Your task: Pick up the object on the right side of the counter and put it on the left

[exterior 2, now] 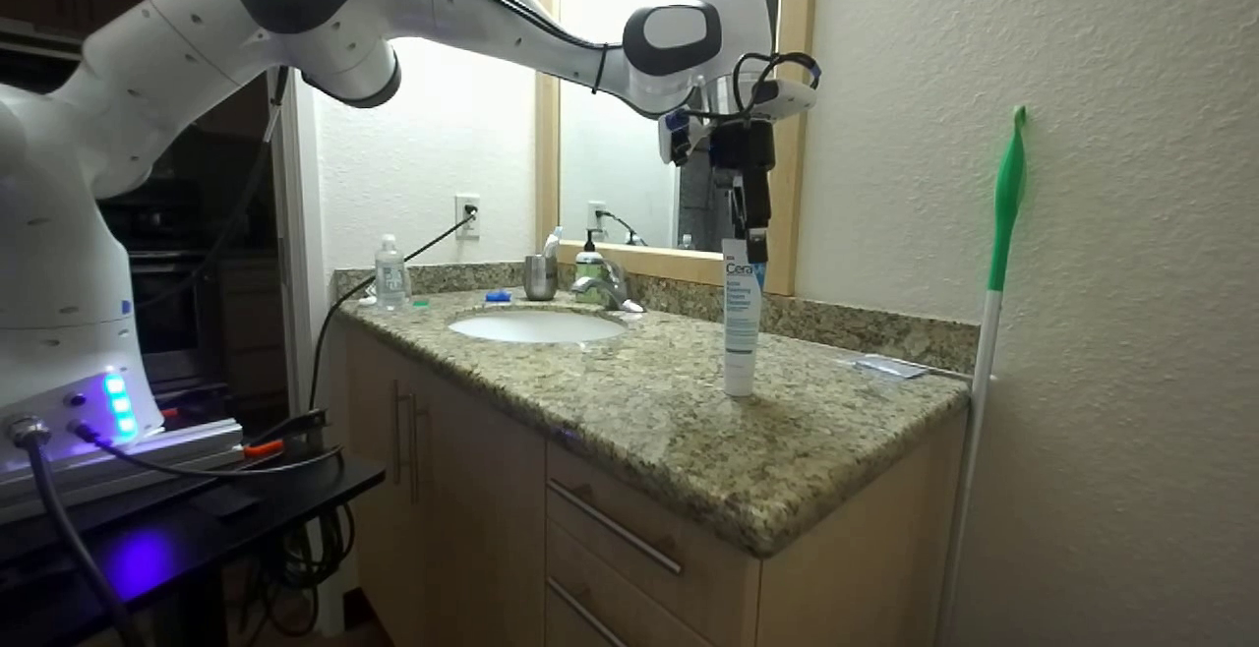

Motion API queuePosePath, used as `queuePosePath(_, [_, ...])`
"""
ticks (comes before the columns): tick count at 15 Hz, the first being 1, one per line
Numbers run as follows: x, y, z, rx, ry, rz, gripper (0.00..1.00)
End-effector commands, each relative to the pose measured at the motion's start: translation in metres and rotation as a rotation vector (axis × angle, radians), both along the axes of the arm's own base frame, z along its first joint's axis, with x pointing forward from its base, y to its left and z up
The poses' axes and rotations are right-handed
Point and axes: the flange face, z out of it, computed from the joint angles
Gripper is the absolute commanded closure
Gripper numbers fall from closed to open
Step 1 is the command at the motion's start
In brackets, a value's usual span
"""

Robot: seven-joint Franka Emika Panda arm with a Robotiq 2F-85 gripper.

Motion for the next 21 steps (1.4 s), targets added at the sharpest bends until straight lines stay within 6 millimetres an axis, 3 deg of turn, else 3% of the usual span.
queuePosePath(1, [0.004,0.001,-0.004,-0.005,0.010,-0.013,0.34])
queuePosePath(3, [0.012,0.010,-0.007,0.001,0.031,-0.027,0.48])
queuePosePath(10, [0.020,0.012,-0.017,0.024,0.029,-0.086,0.96])
queuePosePath(15, [0.031,0.009,-0.019,0.046,-0.125,-0.068,0.95])
queuePosePath(16, [0.039,0.045,0.049,0.074,-0.184,-0.053,0.95])
queuePosePath(18, [0.045,0.055,0.065,0.059,-0.249,0.032,0.95])
queuePosePath(21, [0.056,0.088,0.128,0.001,-0.290,0.199,0.95])
